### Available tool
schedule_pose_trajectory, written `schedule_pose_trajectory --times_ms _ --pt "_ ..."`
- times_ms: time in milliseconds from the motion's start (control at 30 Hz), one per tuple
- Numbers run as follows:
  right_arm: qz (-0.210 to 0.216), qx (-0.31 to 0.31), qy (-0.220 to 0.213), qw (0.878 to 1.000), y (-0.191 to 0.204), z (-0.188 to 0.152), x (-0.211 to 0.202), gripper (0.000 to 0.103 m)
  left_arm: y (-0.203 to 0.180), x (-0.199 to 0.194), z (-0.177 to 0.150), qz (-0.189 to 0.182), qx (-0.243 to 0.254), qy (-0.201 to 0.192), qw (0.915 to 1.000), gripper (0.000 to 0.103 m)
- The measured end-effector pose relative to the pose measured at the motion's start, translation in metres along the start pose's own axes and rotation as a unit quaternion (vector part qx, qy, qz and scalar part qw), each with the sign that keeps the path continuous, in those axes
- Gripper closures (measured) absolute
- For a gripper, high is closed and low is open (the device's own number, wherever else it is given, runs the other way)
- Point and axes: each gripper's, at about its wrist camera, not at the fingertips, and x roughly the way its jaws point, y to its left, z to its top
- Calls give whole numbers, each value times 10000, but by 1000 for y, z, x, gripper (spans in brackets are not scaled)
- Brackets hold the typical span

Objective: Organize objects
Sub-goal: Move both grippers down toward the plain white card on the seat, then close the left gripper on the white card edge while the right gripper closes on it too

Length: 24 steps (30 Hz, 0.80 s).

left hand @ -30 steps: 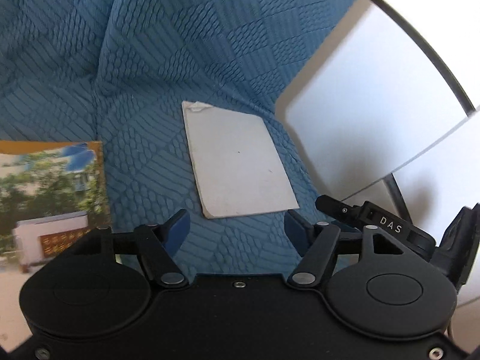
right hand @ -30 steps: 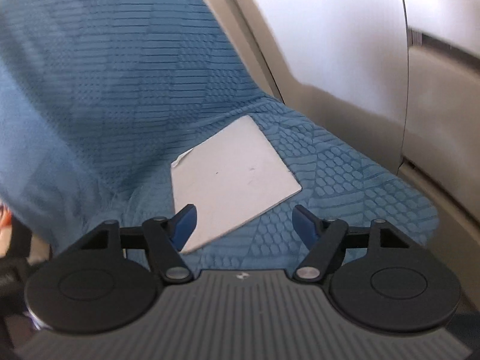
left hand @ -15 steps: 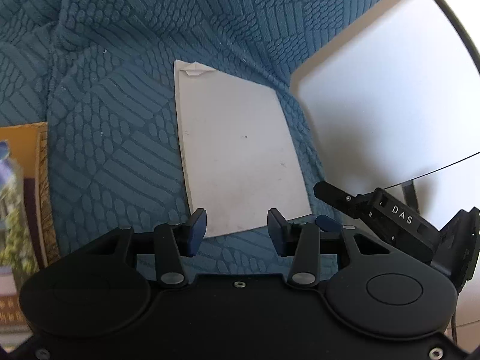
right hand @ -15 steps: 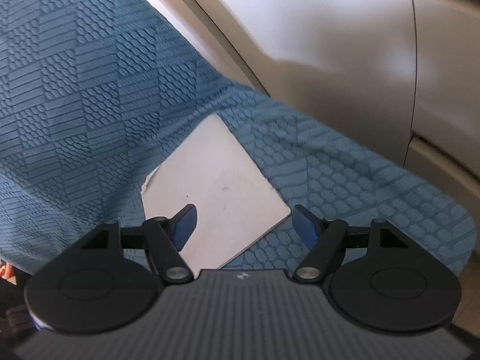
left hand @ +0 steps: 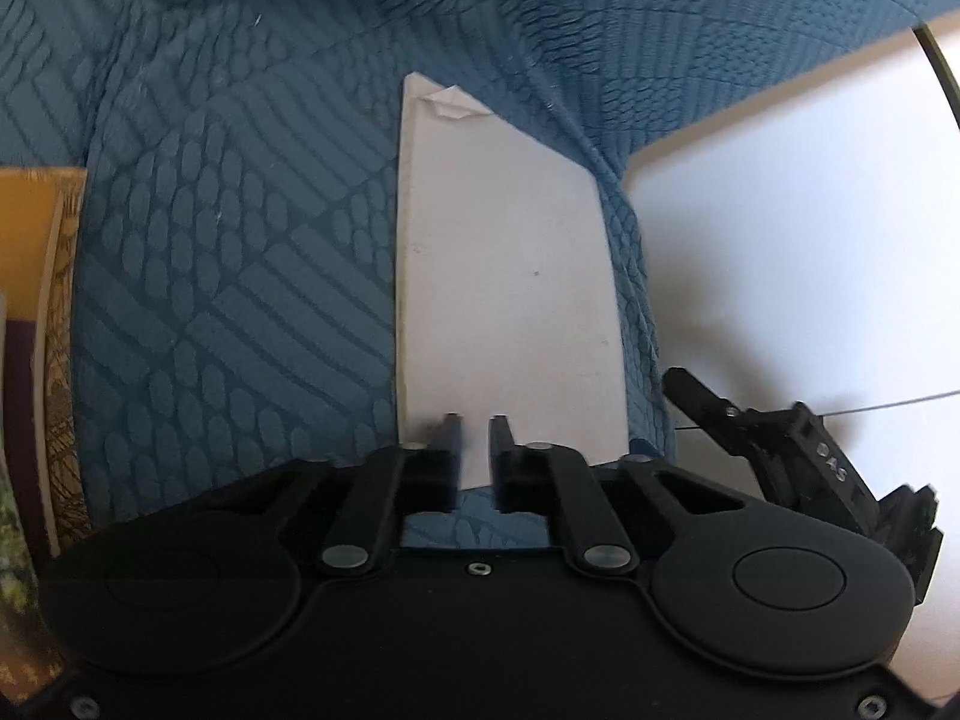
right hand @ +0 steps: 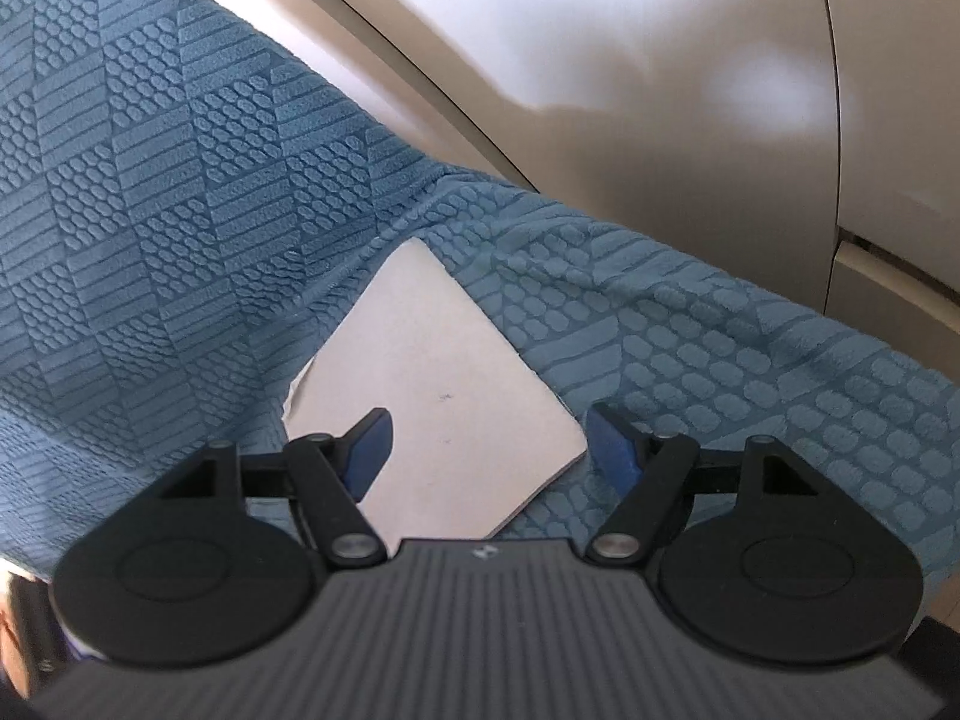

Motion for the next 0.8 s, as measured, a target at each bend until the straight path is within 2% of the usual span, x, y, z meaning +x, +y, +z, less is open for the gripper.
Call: schedule_pose_trajectory --times_ms 133,367,700,800 --pt "508 647 249 9963 -15 4 4 28 9 5 0 -221 -290 137 9992 99" --pt "906 1159 456 9881 -23 3 6 28 12 11 -1 -328 -356 214 9986 101" --pt "1222 1355 570 9816 -17 -2 6 28 10 15 2 -311 -327 245 9987 101" --pt "1074 868 604 9886 -3 -4 8 30 11 15 3 -341 -353 261 9985 101"
